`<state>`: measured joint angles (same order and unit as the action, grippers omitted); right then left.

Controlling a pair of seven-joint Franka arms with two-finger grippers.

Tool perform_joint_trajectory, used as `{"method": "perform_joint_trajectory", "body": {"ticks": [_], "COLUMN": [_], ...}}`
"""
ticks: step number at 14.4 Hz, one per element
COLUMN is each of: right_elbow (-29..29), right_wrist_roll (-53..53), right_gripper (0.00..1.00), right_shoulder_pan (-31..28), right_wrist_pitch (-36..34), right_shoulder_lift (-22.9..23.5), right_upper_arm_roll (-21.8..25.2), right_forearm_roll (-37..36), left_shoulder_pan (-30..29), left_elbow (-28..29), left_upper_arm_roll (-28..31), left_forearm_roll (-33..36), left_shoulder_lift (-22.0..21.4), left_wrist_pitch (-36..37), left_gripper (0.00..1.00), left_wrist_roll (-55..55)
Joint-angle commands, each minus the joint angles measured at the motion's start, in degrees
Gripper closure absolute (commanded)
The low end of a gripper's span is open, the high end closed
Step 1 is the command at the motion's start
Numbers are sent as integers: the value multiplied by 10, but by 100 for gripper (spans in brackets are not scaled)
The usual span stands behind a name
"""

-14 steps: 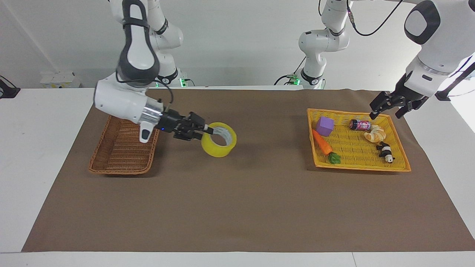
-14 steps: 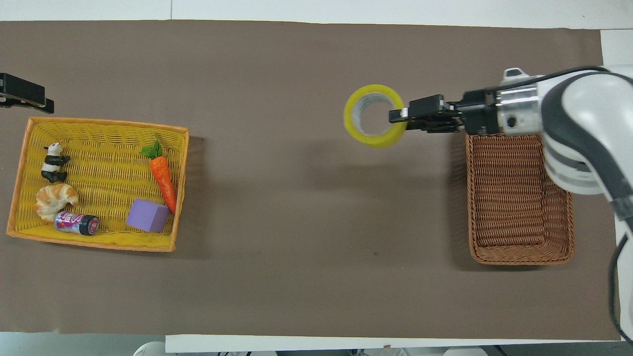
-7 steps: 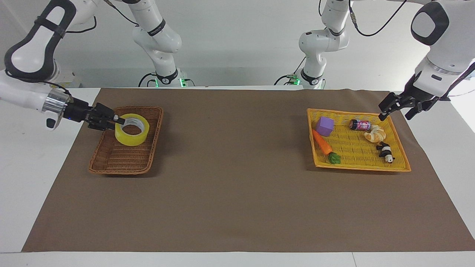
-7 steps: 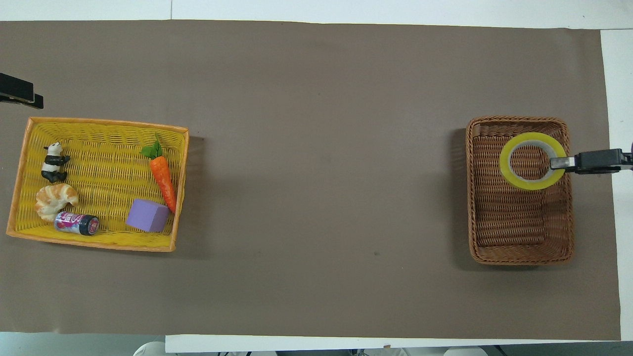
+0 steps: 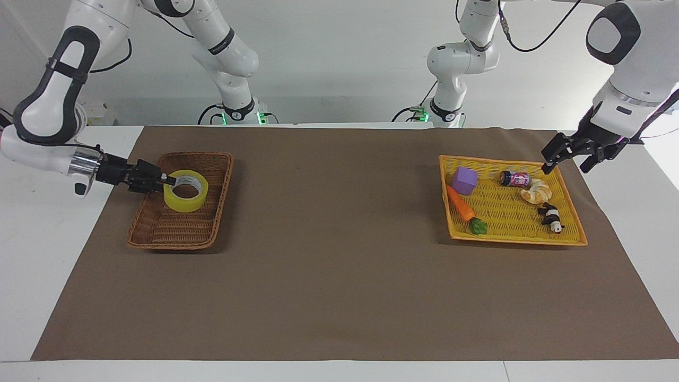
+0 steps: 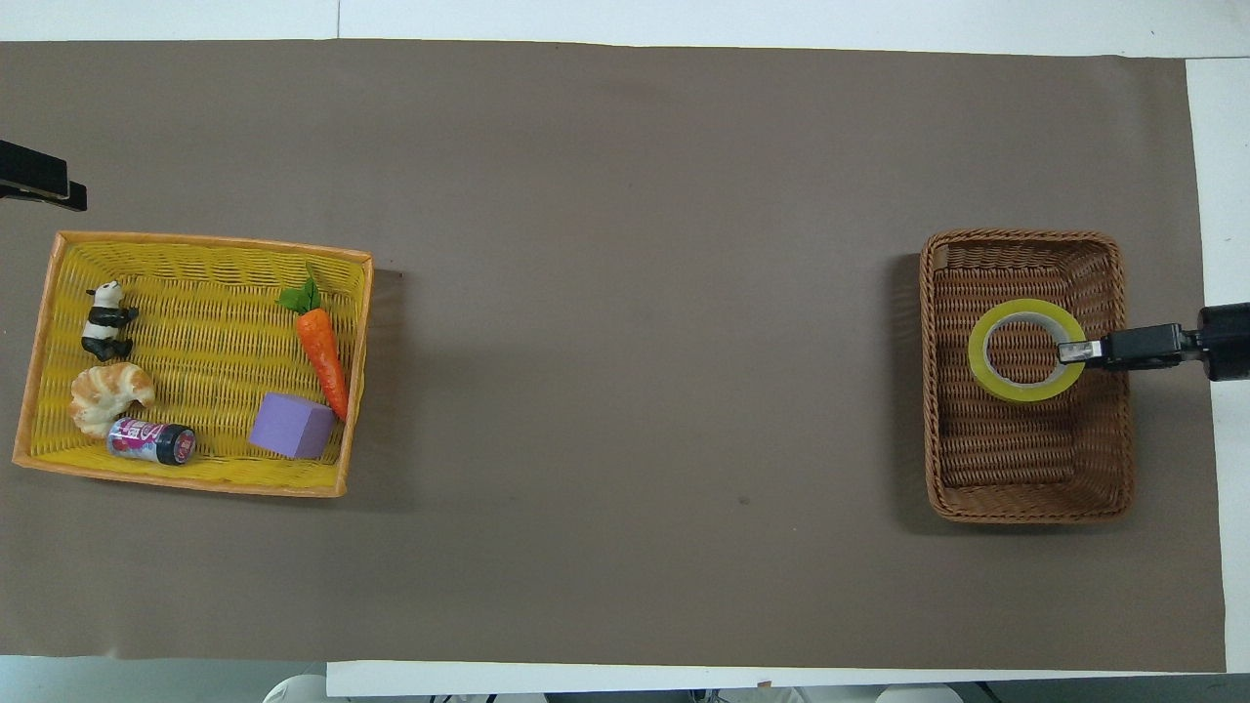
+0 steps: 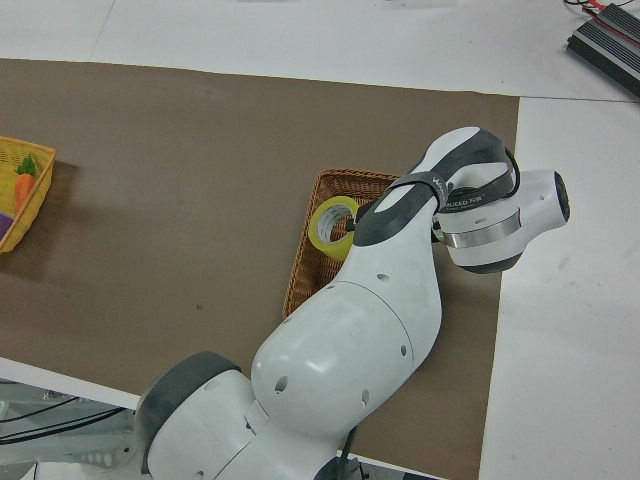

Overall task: Move tape to another basket
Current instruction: 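Carry the tape with the right gripper over the wicker basket, then lower the tape into the wicker basket and open the right gripper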

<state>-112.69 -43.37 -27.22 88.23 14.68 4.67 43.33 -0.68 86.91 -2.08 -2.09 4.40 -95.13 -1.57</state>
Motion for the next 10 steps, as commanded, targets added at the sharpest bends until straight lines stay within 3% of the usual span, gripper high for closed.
{"method": "perform_joint_trajectory", "body": {"ticks": [1, 8, 9, 10], "right_elbow": [-40, -71, -69, -66], "right_wrist_roll": [-34, -49, -49, -49], "right_gripper": [100, 99, 86, 49], "right_shoulder_pan": [-6, -1, 0, 2], "right_wrist_pitch": [22, 66, 67, 71], "right_shoulder_lift": [-18, -22, -22, -22], "right_upper_arm_roll": [-3, -3, -3, -4], "right_forearm_roll": [-18, -34, -40, -50], "left_shoulder_pan": [-12, 7, 7, 7], "left_elbow": [24, 24, 23, 23], "left_upper_arm_roll": [-4, -8, -8, -7], "left_forearm_roll": [13, 32, 32, 32], "left_shoulder_lift": [-30, -60, -61, -61], "left_wrist_pitch": [-8, 96, 103, 106], "left_gripper": [0, 0, 0, 0], "left_wrist_roll": [-9, -10, -10, -10]}}
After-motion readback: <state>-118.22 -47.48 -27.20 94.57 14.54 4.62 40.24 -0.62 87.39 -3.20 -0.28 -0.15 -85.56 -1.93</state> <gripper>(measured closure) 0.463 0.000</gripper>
